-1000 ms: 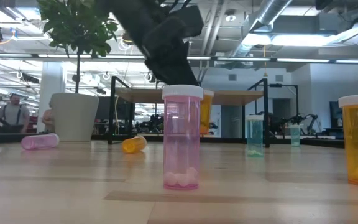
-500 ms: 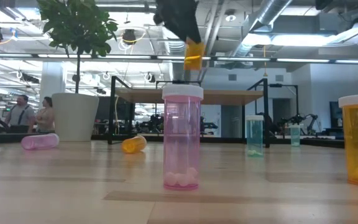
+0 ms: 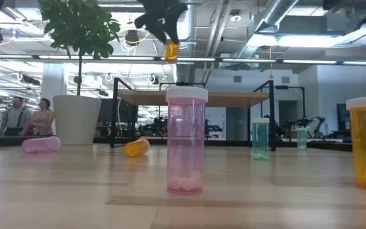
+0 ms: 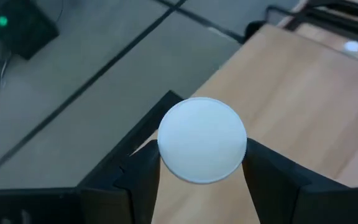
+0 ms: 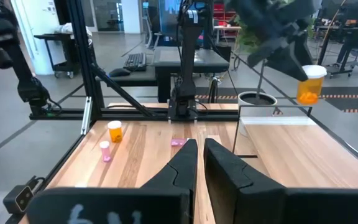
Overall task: Pick and place medicine bottles onto shelf by color
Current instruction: Put the top large orange pill bottle on the shelf
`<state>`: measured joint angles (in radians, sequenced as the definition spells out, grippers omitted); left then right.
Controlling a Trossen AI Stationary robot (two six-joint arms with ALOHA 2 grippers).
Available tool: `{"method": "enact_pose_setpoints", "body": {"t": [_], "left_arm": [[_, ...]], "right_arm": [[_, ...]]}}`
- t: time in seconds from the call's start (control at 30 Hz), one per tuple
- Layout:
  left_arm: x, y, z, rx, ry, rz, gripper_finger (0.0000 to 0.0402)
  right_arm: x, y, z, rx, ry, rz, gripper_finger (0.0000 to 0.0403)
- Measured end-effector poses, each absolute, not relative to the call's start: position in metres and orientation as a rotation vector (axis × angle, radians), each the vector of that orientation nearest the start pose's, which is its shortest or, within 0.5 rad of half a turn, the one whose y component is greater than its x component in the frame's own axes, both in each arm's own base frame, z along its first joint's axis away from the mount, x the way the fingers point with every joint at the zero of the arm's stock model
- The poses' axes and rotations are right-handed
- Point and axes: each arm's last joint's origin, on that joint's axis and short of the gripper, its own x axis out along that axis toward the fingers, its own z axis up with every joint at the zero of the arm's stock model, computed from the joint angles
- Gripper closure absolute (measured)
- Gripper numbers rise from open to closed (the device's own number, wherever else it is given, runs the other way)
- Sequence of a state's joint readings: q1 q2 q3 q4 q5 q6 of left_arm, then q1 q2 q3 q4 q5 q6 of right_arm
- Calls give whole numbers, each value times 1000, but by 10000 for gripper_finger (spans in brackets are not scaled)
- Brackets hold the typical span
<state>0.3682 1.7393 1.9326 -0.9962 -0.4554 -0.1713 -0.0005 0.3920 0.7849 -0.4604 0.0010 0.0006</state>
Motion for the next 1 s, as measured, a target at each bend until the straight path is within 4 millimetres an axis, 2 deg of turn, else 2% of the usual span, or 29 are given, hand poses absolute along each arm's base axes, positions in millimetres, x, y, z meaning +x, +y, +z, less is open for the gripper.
{"method": "enact_pose_setpoints", "body": {"t": [0.2,0.4,0.53,0.73,0.87,1.0], "left_arm": [[329,152,374,-126,780,872,213],[313,150,360,-144,654,871,212],[290,155,355,-173,579,911,212],[261,183,346,-341,567,896,212],[252,196,343,-454,555,849,212],[249,199,343,-467,548,857,212]], "right_arm": [[76,0,347,1,67,-1,347],[76,0,347,1,68,-2,347],[76,0,347,1,67,-1,347],[76,0,347,1,68,-1,347],[76,0,347,1,67,-1,347],[76,0,347,0,67,-2,347]]}}
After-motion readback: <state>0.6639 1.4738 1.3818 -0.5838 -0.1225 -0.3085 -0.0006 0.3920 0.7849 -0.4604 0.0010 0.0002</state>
